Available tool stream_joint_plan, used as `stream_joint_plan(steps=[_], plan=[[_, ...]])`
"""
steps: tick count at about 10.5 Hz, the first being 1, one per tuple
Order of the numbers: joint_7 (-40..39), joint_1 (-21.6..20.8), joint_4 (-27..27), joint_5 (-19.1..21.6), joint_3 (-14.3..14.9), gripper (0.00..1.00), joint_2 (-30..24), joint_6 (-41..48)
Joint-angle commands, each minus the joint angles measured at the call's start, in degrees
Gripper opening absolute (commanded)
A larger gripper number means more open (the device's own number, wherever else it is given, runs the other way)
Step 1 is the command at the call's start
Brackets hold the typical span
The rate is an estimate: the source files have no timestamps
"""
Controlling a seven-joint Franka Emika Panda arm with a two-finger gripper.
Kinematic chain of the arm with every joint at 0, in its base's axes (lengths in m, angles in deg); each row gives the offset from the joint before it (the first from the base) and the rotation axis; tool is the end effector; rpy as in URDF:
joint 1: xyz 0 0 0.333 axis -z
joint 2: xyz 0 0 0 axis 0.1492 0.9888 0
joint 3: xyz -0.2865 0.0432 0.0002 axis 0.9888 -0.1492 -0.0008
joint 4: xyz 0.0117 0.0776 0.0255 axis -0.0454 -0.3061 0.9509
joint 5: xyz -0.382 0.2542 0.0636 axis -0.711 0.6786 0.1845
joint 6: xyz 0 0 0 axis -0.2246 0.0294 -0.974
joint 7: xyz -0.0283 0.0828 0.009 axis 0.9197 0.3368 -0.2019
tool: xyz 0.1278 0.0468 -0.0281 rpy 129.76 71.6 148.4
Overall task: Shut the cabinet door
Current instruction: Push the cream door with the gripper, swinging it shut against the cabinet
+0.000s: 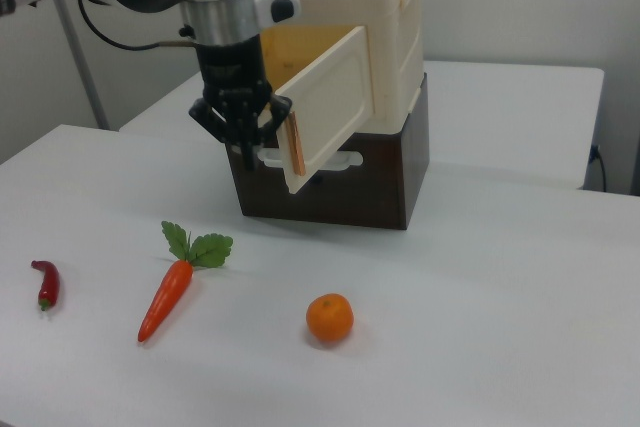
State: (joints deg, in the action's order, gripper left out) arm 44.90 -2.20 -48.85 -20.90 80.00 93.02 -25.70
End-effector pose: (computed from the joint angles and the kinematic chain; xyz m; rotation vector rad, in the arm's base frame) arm 0.6198 -0.1535 0.5745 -3.0647 -0.6075 -0.0072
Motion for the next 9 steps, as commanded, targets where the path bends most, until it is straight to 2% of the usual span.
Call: stream_joint_plan(steps=[1,4,9], plan=[[-14.69,1.7,-0.13,-3.01,-0.03,0.0,-0.25,-2.63],[-21.12,3.19,-0.13,-4.16,-0.03,0.0,-0.08,-4.13],[-23.07,3.55,-0.13,-2.93,-0.11,0.0,4.13,-18.52]])
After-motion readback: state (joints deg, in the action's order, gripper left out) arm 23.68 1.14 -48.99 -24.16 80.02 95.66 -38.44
